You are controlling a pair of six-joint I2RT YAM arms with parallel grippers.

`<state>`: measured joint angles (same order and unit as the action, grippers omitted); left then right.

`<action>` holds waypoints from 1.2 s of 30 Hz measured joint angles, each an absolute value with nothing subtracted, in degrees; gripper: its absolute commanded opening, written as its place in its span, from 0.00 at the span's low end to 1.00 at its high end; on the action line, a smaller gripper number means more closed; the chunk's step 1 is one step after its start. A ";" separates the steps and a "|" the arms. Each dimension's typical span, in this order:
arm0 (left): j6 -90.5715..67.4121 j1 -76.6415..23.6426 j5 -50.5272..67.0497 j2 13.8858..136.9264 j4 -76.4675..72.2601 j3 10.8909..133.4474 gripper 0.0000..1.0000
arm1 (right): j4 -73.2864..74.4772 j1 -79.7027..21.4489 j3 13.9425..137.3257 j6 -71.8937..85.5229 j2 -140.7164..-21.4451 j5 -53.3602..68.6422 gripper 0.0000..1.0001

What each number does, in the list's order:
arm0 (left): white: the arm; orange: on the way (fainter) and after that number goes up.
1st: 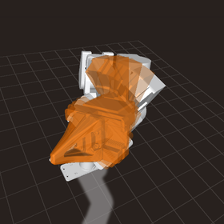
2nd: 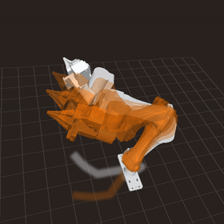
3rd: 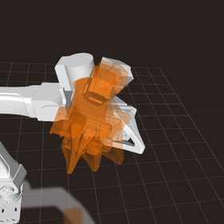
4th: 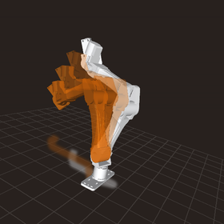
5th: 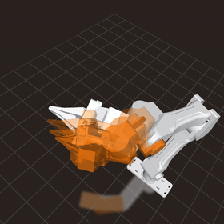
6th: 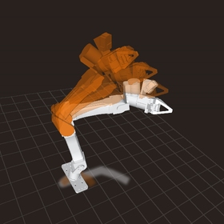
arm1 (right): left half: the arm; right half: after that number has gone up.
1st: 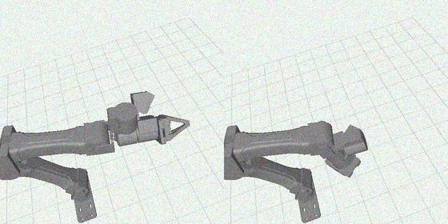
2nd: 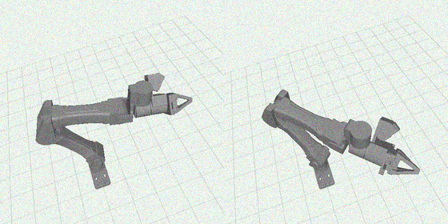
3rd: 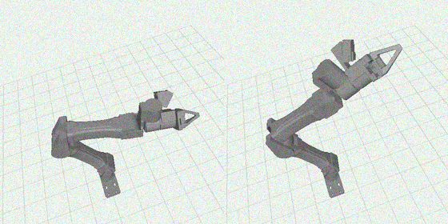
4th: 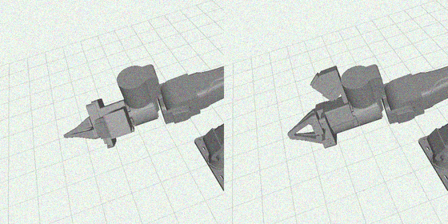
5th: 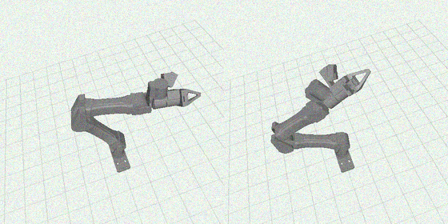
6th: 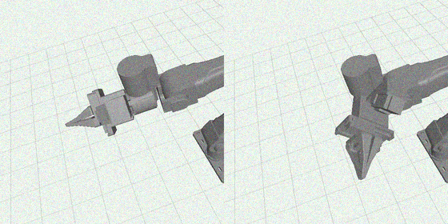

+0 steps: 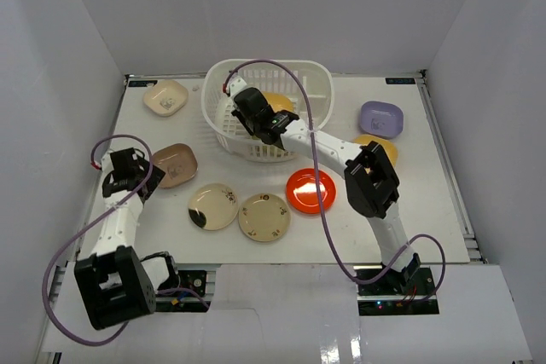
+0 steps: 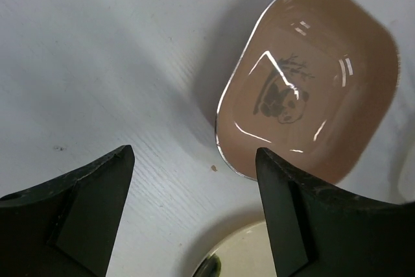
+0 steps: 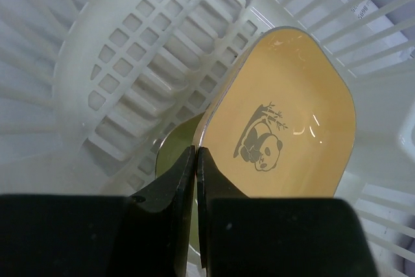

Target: Place the plates into the plastic bin on the countertop

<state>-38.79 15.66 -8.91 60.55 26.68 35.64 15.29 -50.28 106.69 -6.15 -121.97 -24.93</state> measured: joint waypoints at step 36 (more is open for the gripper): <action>-34.06 17.04 2.85 58.39 24.45 40.07 0.00 | 11.11 0.60 34.96 21.47 -59.22 -15.99 0.74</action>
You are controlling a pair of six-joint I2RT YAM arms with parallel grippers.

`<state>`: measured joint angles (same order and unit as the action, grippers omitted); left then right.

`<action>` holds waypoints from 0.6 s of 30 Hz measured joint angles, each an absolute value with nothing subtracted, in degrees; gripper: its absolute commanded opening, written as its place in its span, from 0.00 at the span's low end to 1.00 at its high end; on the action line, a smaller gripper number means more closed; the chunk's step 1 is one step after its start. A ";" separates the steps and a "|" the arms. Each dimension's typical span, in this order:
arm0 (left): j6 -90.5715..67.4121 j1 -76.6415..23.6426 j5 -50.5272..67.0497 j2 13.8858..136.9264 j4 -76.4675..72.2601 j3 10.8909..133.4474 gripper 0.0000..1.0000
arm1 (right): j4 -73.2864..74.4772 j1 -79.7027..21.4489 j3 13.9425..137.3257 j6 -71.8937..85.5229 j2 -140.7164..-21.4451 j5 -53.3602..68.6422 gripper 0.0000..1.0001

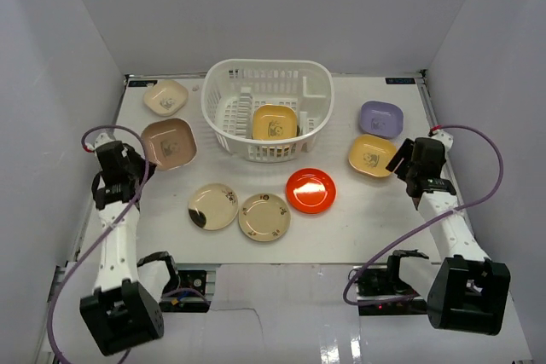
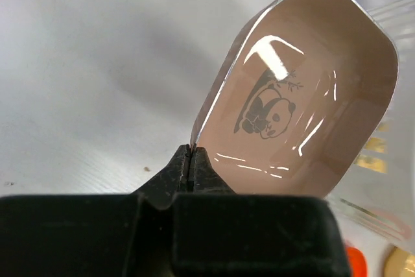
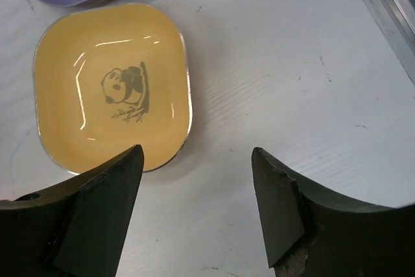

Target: Place the plates into the plastic bin on the countertop

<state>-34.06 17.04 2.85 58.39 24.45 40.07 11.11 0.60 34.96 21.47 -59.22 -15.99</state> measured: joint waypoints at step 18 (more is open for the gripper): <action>-38.50 3.66 17.74 55.07 27.09 63.90 0.00 | -1.04 6.74 35.35 26.37 -78.48 -2.26 0.43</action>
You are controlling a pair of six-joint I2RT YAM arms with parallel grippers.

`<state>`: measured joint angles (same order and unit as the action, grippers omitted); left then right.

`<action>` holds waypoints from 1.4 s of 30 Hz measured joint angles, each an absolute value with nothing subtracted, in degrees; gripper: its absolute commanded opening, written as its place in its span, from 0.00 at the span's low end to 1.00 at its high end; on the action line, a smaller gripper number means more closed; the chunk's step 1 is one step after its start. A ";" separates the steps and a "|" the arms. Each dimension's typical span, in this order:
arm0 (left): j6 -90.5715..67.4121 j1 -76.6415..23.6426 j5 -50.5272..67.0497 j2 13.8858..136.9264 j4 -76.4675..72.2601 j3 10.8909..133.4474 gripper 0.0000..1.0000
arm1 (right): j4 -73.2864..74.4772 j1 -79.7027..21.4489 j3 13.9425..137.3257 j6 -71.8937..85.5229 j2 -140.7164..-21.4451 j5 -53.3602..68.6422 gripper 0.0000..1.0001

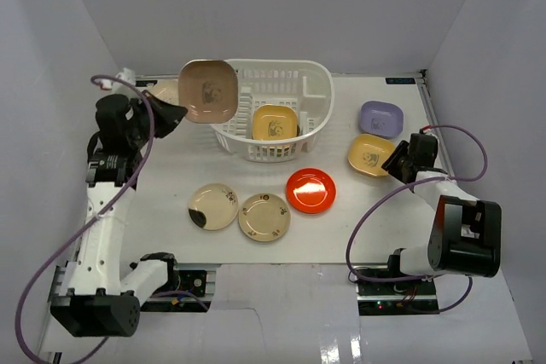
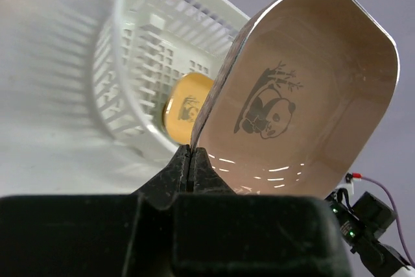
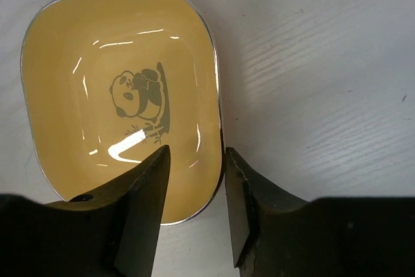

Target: Place the plates into the plastic bin on the countertop

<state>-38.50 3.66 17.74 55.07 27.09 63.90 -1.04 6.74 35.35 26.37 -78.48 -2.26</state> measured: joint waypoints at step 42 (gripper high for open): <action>-33.41 -26.04 -4.93 107.13 31.79 89.47 0.77 | 7.20 -26.79 69.78 25.10 -77.10 -11.44 0.08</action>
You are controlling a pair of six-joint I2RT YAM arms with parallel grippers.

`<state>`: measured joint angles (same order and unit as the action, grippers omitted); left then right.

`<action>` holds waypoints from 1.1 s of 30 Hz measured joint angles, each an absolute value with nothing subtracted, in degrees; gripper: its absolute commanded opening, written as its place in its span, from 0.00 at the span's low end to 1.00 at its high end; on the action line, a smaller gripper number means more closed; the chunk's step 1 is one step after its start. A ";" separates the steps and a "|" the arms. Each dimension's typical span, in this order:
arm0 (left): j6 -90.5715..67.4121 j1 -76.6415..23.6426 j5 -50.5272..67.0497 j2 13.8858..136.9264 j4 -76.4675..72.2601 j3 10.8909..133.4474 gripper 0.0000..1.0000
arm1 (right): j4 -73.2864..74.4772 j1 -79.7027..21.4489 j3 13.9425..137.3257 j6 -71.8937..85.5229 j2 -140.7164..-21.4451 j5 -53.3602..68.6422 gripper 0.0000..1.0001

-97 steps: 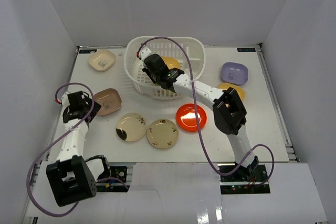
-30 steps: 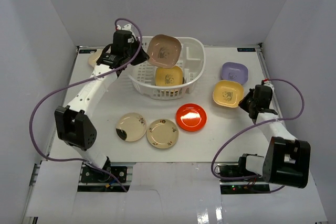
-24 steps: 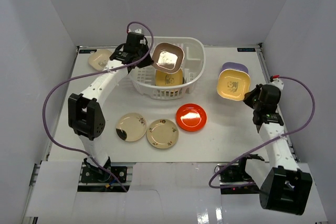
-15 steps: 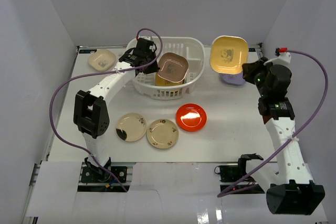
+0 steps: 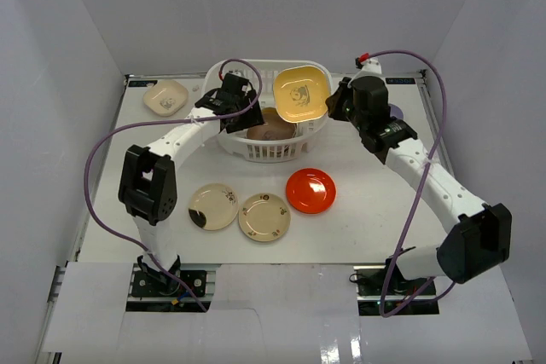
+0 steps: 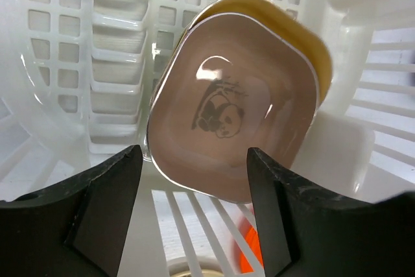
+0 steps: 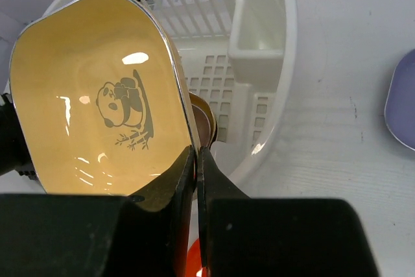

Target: Place the plates into the plastic bin on the countertop

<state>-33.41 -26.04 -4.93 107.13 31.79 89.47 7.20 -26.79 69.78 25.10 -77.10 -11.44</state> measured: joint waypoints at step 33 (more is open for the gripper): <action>-39.75 3.70 -5.98 88.16 14.66 66.15 0.77 | 13.02 -32.75 84.12 22.41 -96.95 -15.22 0.51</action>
